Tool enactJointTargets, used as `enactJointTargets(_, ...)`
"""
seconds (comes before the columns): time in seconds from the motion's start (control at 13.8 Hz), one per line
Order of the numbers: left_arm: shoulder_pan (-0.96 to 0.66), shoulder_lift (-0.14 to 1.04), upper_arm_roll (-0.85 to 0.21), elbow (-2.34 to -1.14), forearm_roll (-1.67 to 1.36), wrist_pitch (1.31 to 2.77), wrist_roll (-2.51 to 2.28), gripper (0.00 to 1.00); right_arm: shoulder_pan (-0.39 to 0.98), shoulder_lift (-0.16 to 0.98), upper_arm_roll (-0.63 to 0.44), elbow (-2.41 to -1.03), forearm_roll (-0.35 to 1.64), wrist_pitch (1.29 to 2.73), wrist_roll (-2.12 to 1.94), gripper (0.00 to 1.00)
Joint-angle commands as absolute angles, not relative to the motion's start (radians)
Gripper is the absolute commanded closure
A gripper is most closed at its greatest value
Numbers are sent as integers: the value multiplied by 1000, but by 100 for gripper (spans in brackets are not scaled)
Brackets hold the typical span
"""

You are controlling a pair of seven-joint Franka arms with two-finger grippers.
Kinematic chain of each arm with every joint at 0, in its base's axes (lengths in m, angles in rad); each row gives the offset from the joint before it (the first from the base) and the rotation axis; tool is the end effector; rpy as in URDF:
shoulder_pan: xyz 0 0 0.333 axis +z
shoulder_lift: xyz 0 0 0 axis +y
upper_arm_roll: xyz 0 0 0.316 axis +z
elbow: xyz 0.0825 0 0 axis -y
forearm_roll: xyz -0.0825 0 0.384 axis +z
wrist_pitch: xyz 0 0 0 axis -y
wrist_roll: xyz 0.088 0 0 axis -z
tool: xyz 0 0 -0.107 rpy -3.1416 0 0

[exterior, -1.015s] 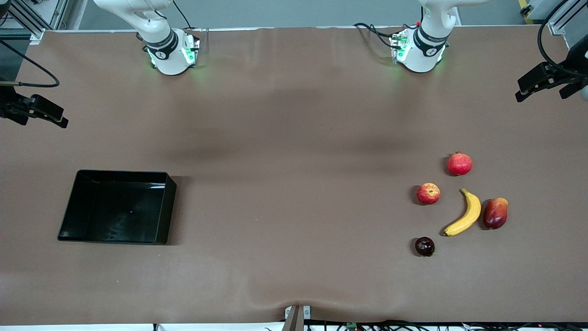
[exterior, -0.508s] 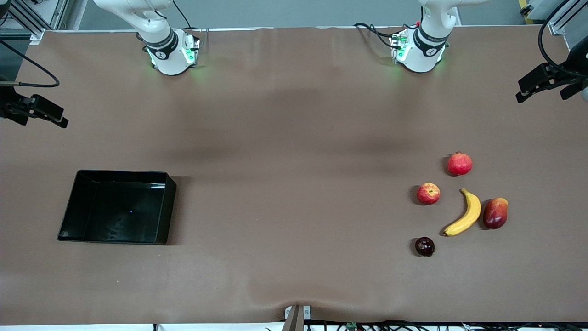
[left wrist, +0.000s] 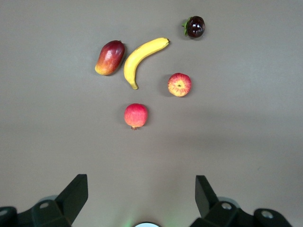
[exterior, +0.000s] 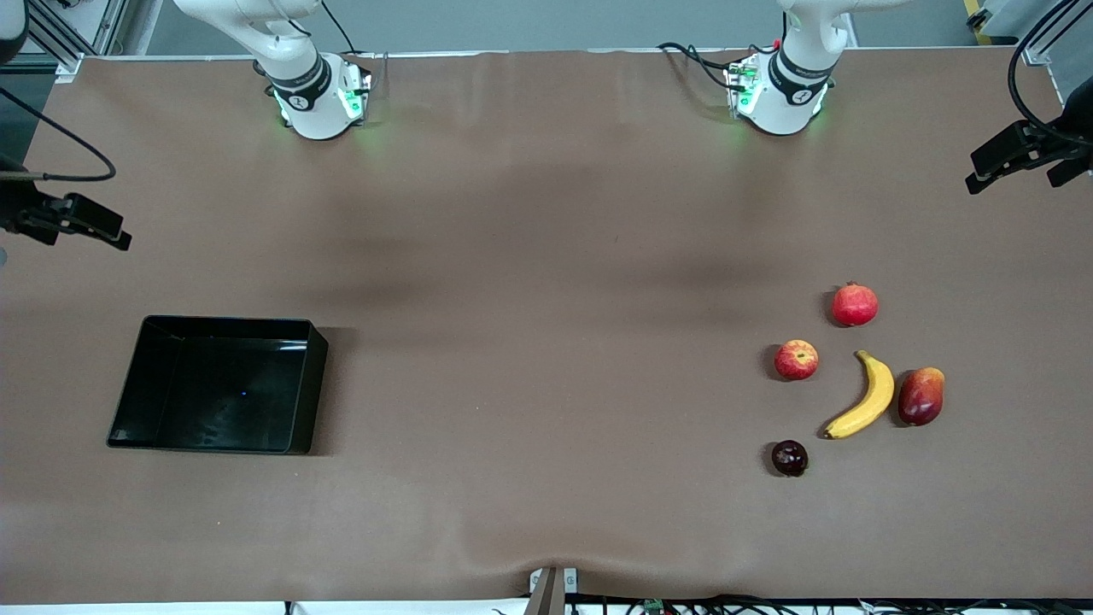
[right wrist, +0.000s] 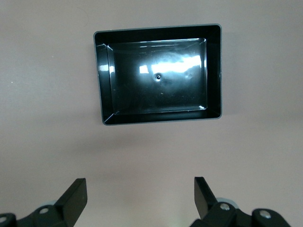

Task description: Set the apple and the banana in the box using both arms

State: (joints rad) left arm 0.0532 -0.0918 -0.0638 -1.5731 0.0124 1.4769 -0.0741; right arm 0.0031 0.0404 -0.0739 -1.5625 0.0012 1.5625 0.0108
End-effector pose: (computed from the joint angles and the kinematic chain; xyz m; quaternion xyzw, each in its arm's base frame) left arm 0.5158 -0.0058 0.6643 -0.9994 -0.0325 0.0019 0.0092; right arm 0.5639 -0.0390 0.6051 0.9990 -0.0408 -0.0202 0.0003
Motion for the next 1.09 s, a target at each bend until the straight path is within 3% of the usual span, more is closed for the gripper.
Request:
enactJointTargets(0.0,58,-74,-64,-1546,6,1465,-63,0,-44,90,-64,-1555,-6,1597,-53,0)
enactJointTargets(1.02,57,-58,-64,-1546,8,1465,-57,0,-207,408,-66,-1582,0,1963,-270,0)
